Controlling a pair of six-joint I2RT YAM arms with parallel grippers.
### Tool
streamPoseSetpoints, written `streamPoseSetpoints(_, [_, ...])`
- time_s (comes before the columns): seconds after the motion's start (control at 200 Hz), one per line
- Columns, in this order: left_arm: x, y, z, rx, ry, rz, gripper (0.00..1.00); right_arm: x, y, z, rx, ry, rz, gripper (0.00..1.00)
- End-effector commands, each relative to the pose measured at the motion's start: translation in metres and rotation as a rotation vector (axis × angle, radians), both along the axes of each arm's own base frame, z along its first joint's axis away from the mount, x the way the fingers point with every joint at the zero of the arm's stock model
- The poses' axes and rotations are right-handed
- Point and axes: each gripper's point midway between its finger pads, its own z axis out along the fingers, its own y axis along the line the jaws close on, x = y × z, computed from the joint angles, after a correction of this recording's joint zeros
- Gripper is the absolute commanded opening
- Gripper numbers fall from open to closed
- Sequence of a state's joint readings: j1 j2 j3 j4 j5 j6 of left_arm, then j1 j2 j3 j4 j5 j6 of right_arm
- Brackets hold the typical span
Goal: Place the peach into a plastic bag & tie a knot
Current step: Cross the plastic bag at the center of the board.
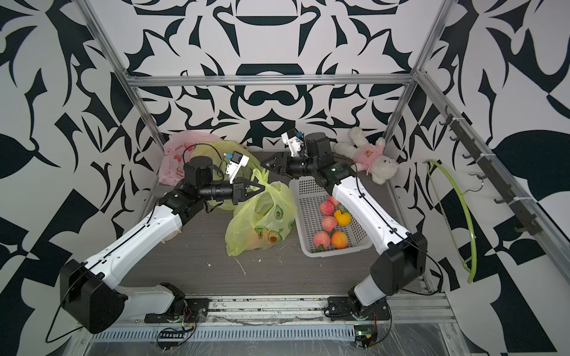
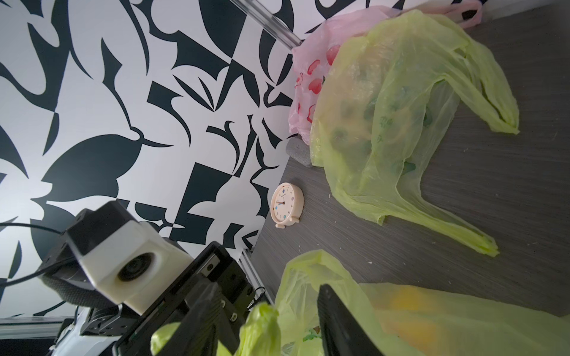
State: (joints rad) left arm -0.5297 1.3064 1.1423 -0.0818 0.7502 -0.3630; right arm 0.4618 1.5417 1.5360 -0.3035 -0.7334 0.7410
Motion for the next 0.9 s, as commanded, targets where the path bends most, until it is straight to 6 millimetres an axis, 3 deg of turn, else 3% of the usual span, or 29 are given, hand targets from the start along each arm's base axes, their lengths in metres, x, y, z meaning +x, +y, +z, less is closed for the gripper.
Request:
streamPoseSetpoints(0.0, [-0.004, -0.001, 0.007, -0.003, -0.014, -0.037, 0.00, -0.009, 0.003, 0.039, 0.077, -0.092, 0.038, 0.46])
streamPoseSetpoints(0.195, [-0.004, -0.001, 0.007, 0.002, -0.012, -0.037, 0.00, -0.017, 0.006, 0.036, 0.080, -0.087, 0.070, 0.27])
streamPoseSetpoints(0.255, [-0.004, -0.001, 0.007, 0.002, -0.013, -0.037, 0.00, -0.021, 0.004, 0.036, 0.072, -0.092, 0.077, 0.27])
streamPoseSetpoints(0.385, [-0.005, -0.001, 0.008, 0.002, -0.019, -0.038, 0.00, -0.025, -0.001, 0.030, 0.043, -0.089, 0.062, 0.39])
streamPoseSetpoints(0.475, [-0.005, -0.001, 0.010, 0.003, -0.022, -0.039, 0.00, -0.025, -0.001, 0.027, 0.032, -0.078, 0.059, 0.42])
streamPoseSetpoints(0.65, [-0.004, -0.001, 0.011, 0.004, -0.024, -0.035, 0.00, -0.026, 0.000, 0.025, 0.036, -0.070, 0.068, 0.31])
streamPoseSetpoints(0.895, [-0.004, -0.001, 0.012, 0.003, -0.028, -0.040, 0.00, -0.029, 0.001, 0.024, 0.038, -0.067, 0.092, 0.27])
